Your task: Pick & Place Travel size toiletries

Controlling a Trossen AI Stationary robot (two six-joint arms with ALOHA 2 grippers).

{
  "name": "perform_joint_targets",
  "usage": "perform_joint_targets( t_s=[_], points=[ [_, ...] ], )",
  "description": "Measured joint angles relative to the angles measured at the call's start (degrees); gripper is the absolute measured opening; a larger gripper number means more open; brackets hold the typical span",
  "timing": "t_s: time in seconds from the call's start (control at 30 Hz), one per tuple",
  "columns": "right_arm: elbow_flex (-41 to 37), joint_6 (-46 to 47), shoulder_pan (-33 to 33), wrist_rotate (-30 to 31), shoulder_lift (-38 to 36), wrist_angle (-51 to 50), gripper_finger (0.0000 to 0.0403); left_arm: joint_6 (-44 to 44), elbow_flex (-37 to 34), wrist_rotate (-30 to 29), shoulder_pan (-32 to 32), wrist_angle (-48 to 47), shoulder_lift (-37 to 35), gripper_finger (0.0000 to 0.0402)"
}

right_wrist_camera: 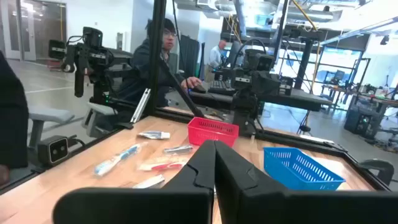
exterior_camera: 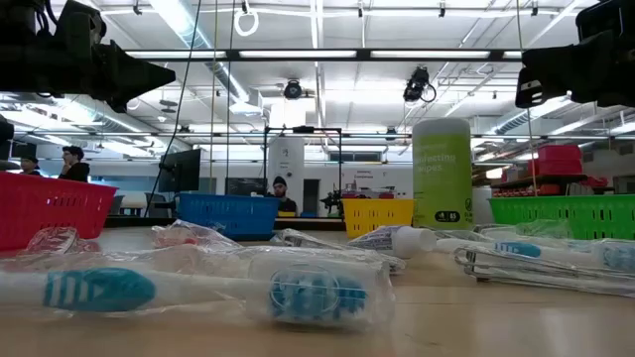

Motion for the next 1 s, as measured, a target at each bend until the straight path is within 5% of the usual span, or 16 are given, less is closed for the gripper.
perform_joint_targets(
  t_s=[0.83,1.0],
  points=[
    [0.0,-0.2,0.0,0.0,0.0,0.1,0.0005,-0.1,0.0,0.0,0.0,0.0,0.0,0.0029],
    [0.0,5.6,0.4,0.0,0.0,3.1,0.0005,-6.6,0.0,0.0,0.0,0.4,0.0,0.0029]
  ],
)
